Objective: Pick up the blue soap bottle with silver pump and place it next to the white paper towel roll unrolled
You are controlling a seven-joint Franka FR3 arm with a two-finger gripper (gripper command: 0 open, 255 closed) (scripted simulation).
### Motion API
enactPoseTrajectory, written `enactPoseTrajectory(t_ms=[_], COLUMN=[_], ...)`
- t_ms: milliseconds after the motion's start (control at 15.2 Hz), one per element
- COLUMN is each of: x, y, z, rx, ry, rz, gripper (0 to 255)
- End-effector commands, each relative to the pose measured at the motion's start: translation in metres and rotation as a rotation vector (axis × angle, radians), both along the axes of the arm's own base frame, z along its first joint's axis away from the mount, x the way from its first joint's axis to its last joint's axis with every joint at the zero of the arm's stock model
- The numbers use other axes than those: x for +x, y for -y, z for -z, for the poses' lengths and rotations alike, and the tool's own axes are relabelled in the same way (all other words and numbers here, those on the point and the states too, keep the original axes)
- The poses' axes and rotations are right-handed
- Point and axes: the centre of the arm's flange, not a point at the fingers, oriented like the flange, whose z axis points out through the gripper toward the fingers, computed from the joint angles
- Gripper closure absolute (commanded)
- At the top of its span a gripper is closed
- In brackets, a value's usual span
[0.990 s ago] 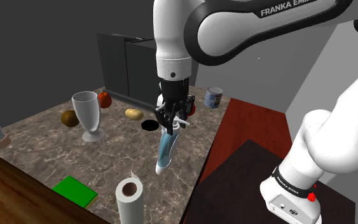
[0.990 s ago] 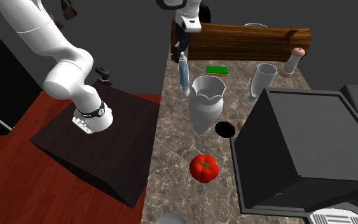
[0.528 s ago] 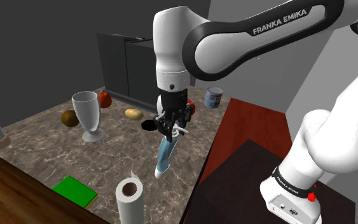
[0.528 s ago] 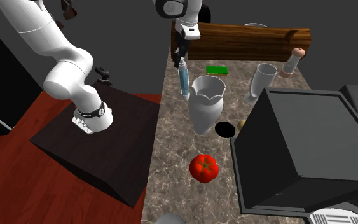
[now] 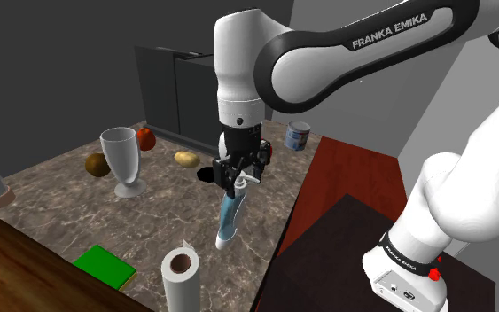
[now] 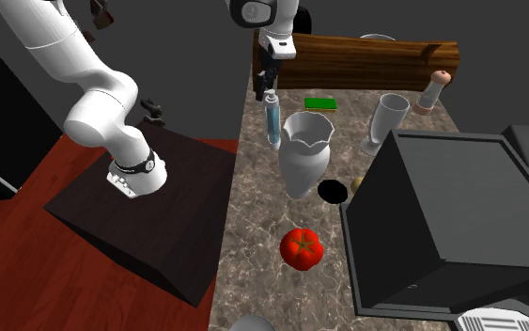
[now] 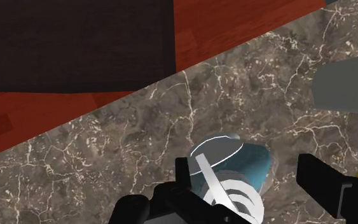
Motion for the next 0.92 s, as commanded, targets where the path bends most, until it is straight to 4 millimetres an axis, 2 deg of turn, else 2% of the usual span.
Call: enactPoseTrajectory(t_ms=[0, 198, 462, 858], x=[0.0, 0.0, 0.007, 0.007], y=[0.0, 0.0, -0.003, -0.003], z=[0.0, 0.0, -0.049, -0.049], rx=[0.0, 0.0, 0.0, 0.0], ry=[0.0, 0.0, 0.0, 0.0], rz=[0.0, 0.0, 0.0, 0.0], gripper=[0, 0, 0, 0])
